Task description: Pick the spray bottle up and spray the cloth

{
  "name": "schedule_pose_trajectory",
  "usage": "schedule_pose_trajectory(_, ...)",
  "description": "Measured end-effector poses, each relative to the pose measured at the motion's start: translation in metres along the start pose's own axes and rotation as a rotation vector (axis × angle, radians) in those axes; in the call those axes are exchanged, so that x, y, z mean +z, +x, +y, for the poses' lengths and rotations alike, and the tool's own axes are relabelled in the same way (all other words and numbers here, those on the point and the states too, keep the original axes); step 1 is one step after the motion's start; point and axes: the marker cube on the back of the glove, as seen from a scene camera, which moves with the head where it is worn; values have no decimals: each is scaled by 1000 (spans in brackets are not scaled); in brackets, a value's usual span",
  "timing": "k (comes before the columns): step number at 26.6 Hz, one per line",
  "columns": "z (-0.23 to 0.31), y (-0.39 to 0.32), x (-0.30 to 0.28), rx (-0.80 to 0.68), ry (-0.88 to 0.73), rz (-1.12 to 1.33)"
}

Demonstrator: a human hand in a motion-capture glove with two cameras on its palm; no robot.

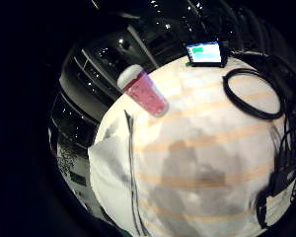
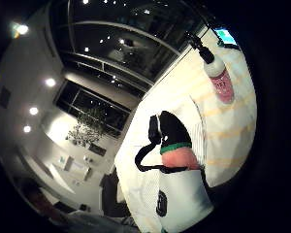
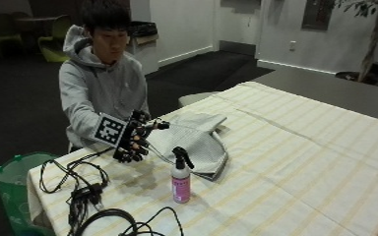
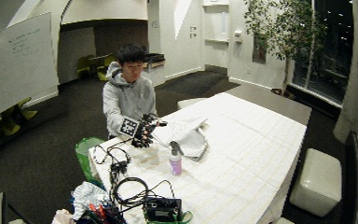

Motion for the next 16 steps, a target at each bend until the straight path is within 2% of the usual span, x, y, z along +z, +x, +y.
schedule_pose_trajectory(4,-17,10,18,-5,18,-33)
schedule_pose_trajectory(10,-26,22,40,130,-76,-103)
schedule_pose_trajectory(16,-46,33,60,220,-91,-147)
